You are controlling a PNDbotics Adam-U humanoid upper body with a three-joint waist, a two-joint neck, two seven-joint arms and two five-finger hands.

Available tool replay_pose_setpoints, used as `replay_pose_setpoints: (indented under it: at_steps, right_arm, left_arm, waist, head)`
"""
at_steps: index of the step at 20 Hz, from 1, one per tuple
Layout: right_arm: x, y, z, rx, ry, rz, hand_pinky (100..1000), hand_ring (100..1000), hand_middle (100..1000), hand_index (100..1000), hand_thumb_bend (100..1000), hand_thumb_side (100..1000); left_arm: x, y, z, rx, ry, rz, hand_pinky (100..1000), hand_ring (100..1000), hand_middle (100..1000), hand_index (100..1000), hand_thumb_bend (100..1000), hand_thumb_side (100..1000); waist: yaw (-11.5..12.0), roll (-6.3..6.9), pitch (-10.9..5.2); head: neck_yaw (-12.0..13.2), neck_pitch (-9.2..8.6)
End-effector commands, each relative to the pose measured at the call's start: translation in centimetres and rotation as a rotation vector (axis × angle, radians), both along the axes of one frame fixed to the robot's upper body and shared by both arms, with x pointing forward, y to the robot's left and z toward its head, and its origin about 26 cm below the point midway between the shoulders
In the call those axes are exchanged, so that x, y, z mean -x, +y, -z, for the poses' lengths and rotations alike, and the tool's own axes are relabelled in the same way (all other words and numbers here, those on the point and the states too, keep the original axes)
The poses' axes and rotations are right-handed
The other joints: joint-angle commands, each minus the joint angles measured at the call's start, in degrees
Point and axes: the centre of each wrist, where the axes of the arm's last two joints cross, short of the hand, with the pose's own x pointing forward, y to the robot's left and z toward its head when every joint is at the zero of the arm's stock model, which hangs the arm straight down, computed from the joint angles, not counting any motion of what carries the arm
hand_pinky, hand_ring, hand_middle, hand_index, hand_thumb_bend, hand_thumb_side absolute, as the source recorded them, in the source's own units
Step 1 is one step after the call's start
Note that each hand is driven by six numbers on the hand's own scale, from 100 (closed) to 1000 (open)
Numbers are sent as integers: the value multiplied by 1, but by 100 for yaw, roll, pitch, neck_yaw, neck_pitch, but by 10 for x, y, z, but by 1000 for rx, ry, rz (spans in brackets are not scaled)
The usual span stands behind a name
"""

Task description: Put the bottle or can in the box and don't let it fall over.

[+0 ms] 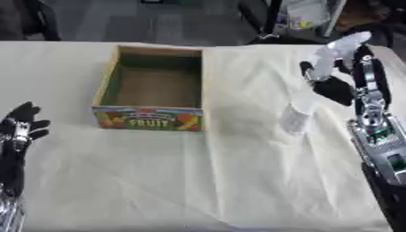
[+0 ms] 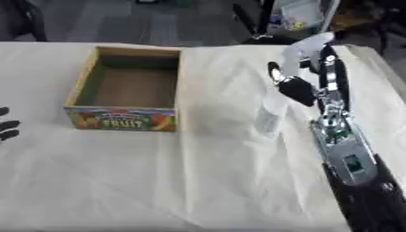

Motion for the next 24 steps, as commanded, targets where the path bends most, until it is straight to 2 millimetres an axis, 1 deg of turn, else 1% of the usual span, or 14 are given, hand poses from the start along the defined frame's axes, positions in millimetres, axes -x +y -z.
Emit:
replay_pose_setpoints:
  at_steps: [1, 6, 18, 22, 24]
  right_arm:
    - [0, 3, -13, 7, -36, -7, 840, 697, 638, 884, 403, 100]
    - [1, 3, -12, 5, -22, -23, 837, 696, 640, 886, 294, 100]
    - [4, 1, -13, -22, -30, -22, 829, 690, 629, 876, 329, 100]
    - [4, 0, -12, -33, -31, -7, 823, 683, 621, 867, 310, 100]
    - [4, -1, -12, -40, -30, -1, 812, 661, 601, 845, 286, 100]
  left_arm:
    - [-1, 1, -8, -22, -24, 9, 764, 737, 800, 891, 394, 818]
    - [0, 1, -8, -22, -24, 10, 764, 737, 800, 891, 396, 818]
    - [0, 1, -8, -22, -23, 10, 765, 738, 800, 891, 398, 819]
    - [0, 1, -8, -23, -24, 11, 765, 738, 800, 891, 399, 818]
    - [0, 1, -8, -23, -25, 13, 765, 738, 800, 891, 399, 818]
  waist:
    - [6, 1, -44]
    - [7, 0, -44]
    - [-4, 3, -43]
    - [-7, 7, -43]
    - [-8, 10, -43]
  head:
    - [-15, 38]
    - [-18, 38]
    - [-17, 38]
    - [-19, 38]
    - [-22, 38]
